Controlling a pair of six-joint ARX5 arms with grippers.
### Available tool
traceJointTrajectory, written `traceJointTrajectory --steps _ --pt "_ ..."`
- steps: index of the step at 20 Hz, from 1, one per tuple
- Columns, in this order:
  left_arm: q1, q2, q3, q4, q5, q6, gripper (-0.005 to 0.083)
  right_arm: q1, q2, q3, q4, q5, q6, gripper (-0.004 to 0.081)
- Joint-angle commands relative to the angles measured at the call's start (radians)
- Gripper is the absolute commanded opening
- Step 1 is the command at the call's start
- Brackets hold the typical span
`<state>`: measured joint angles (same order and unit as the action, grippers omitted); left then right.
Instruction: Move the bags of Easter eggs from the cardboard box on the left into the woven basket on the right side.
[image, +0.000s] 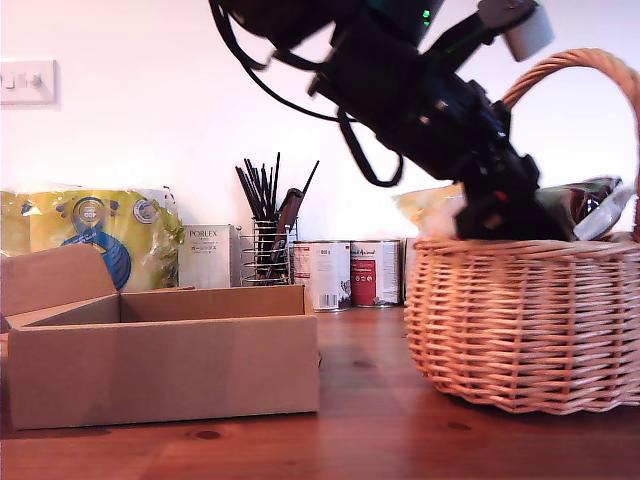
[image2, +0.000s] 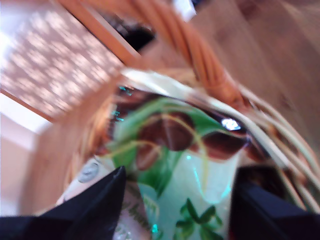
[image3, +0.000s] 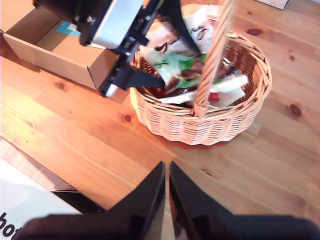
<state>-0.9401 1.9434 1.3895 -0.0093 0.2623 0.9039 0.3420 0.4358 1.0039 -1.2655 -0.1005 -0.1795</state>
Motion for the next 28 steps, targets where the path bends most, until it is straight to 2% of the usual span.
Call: traceJointTrajectory --steps 1,3,7,10,11,12,13,14,15,16,19,22,26,28 --pt "-0.006 -0.044 0.011 -0.018 0.013 0.001 0.0535 0.003 -0.002 -0.015 0.003 -0.006 0.008 -0.0002" --pt "-0.005 -0.066 0.034 -0.080 0.019 -0.003 0.0535 0.003 -0.002 -0.015 0.003 -0.006 0.008 -0.0002" --pt "-0.003 -0.066 0.122 -0.305 0.021 -0.027 0.0534 0.003 -0.002 -0.015 0.004 -0.006 0.008 -0.0002" --pt "-0.003 -0.077 0.163 -0.430 0.016 -0.080 0.0531 0.003 -0.002 -0.015 0.026 -0.006 0.008 -0.0002" --pt "-0.003 -0.087 0.169 -0.463 0.008 -0.080 0.0507 0.003 -0.002 -0.015 0.037 -0.006 0.007 -0.0002" --pt "-0.003 -0.103 0.169 -0.492 0.001 -0.101 0.0442 0.003 0.000 -0.015 0.048 -0.005 0.008 -0.0002" --pt "-0.003 -0.117 0.169 -0.512 -0.004 -0.120 0.0338 0.003 0.003 -0.015 0.059 -0.005 0.007 -0.0003" --pt "-0.003 -0.132 0.169 -0.534 -0.006 -0.124 0.0211 0.003 0.010 -0.016 0.076 -0.005 0.007 -0.0002" --pt "-0.003 -0.148 0.169 -0.556 -0.010 -0.143 0.0043 0.003 0.018 -0.019 0.104 -0.005 0.007 -0.0003" --pt "-0.002 -0.165 0.169 -0.578 -0.018 -0.150 -0.0011 0.003 0.025 -0.026 0.142 -0.006 0.007 -0.0005" --pt "0.037 -0.217 0.165 -0.624 -0.019 -0.349 -0.0023 0.003 0.026 -0.086 0.310 -0.064 0.023 -0.0013" --pt "0.100 -0.307 0.085 -0.558 -0.038 -0.461 -0.0023 0.003 0.026 -0.159 0.450 -0.080 0.051 -0.0013" --pt "0.167 -0.520 -0.179 -0.344 -0.141 -0.602 -0.0023 0.002 0.024 -0.223 0.658 -0.051 0.105 -0.0013" --pt "0.210 -0.639 -0.335 -0.235 -0.201 -0.723 -0.0023 0.002 0.024 -0.253 0.732 -0.029 0.122 -0.0013"
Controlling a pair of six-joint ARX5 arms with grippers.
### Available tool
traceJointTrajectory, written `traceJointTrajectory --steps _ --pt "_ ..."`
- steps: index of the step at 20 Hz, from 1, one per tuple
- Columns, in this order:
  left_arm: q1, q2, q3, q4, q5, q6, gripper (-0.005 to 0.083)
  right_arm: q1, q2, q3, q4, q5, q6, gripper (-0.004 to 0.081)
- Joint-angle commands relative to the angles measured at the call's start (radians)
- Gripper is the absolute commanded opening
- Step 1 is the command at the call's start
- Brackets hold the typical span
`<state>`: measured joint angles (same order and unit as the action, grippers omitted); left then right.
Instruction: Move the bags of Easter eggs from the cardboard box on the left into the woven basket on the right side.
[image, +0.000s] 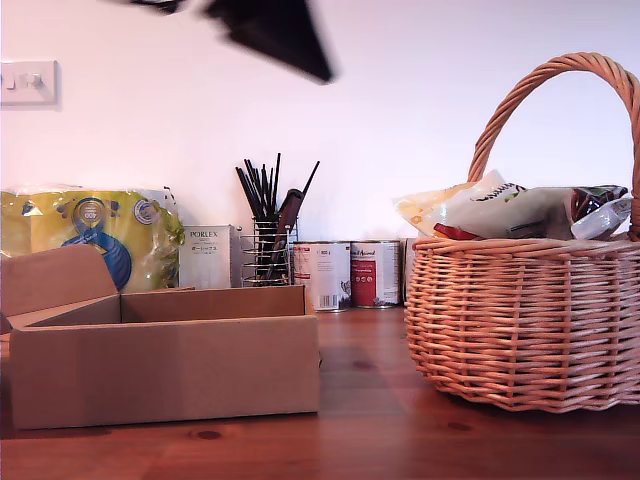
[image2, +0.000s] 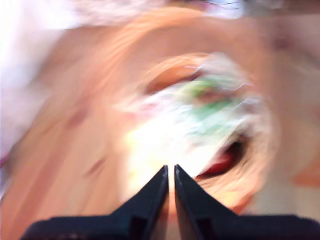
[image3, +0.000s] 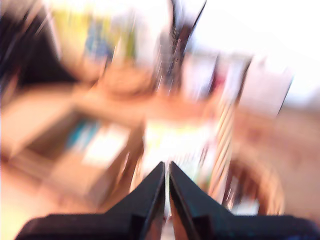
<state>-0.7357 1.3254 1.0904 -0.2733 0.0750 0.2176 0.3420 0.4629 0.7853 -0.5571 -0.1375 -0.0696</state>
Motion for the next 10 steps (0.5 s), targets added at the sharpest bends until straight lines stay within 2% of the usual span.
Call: traceJointTrajectory --steps 1,4,10 --pt "0.025 -0.072 -0.097 0.070 -0.045 -0.078 -0.0023 0.002 -0.003 -0.050 0.060 0.011 0.033 -0.0013" --pt "0.085 -0.233 -0.264 0.151 -0.117 -0.164 -0.0023 0.000 -0.003 -0.097 0.155 0.061 0.047 -0.0013" --pt "0.220 -0.544 -0.451 0.104 -0.154 -0.222 -0.0023 -0.031 -0.003 -0.110 0.153 0.071 0.044 -0.0013"
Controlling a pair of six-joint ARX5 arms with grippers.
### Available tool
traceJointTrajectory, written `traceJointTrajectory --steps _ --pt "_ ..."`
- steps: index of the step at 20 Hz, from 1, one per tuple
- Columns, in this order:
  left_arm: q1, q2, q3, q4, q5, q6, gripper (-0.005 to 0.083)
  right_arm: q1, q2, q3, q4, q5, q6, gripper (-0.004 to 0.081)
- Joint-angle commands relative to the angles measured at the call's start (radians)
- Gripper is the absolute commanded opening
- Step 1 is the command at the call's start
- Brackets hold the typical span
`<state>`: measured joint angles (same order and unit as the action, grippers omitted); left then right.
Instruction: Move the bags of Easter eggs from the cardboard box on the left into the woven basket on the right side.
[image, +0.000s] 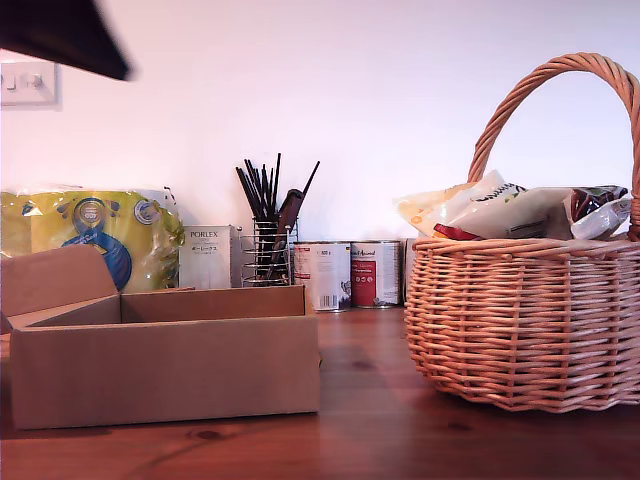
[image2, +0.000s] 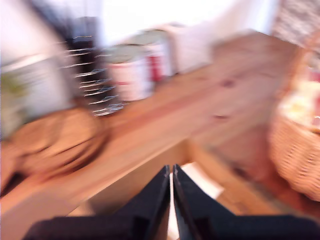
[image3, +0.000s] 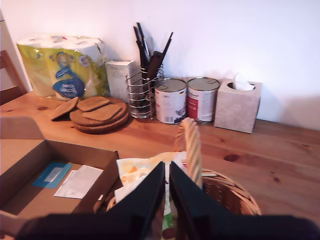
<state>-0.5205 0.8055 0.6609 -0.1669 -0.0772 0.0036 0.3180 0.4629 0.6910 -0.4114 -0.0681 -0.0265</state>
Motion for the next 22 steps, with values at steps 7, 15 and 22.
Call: traceJointTrajectory --steps 7,15,22 --pt "0.047 -0.332 -0.040 -0.240 -0.002 -0.027 -0.0023 -0.009 -0.022 -0.012 -0.037 -0.001 0.002 -0.0012" --pt "0.047 -0.392 -0.040 -0.391 -0.002 -0.027 -0.0023 -0.009 -0.021 -0.008 -0.109 0.000 0.002 -0.0012" --pt "0.047 -0.391 -0.040 -0.417 -0.002 -0.027 -0.0023 -0.009 -0.021 -0.008 -0.207 0.000 0.002 -0.0012"
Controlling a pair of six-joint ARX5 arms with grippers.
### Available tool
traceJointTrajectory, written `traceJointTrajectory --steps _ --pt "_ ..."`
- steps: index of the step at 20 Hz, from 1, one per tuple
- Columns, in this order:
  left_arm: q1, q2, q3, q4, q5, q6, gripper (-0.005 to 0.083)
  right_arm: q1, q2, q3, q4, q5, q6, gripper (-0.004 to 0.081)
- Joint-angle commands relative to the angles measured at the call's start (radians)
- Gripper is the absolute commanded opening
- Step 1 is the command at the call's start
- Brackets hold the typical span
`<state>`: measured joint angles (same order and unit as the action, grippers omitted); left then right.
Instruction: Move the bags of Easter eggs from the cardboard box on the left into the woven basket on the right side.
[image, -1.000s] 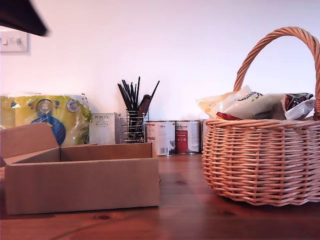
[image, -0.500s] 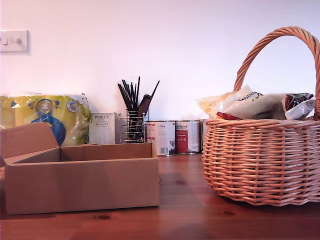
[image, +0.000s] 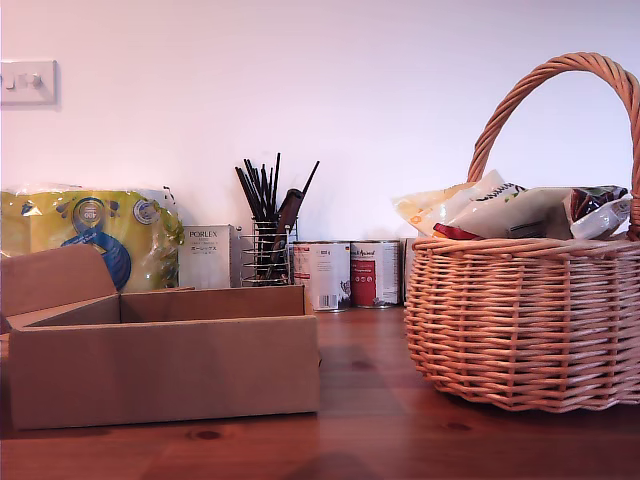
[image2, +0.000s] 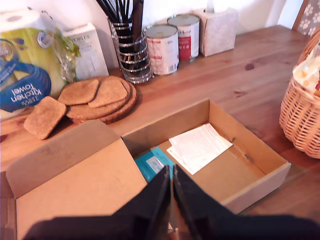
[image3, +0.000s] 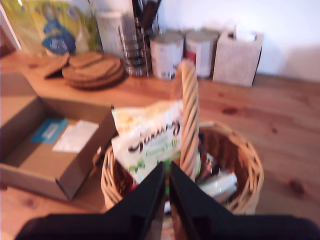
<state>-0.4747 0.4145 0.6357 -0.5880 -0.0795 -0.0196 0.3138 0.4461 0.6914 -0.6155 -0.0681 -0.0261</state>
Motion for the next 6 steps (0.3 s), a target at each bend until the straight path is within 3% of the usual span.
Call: traceJointTrajectory --steps 1,6 --pt "0.002 0.000 -0.015 0.004 0.000 -0.003 -0.0023 -0.005 -0.004 -0.008 -0.012 0.000 0.001 -0.0012" --pt "0.002 0.000 -0.015 0.004 0.000 -0.003 -0.0023 -0.005 -0.004 -0.008 -0.042 0.000 0.001 -0.0012"
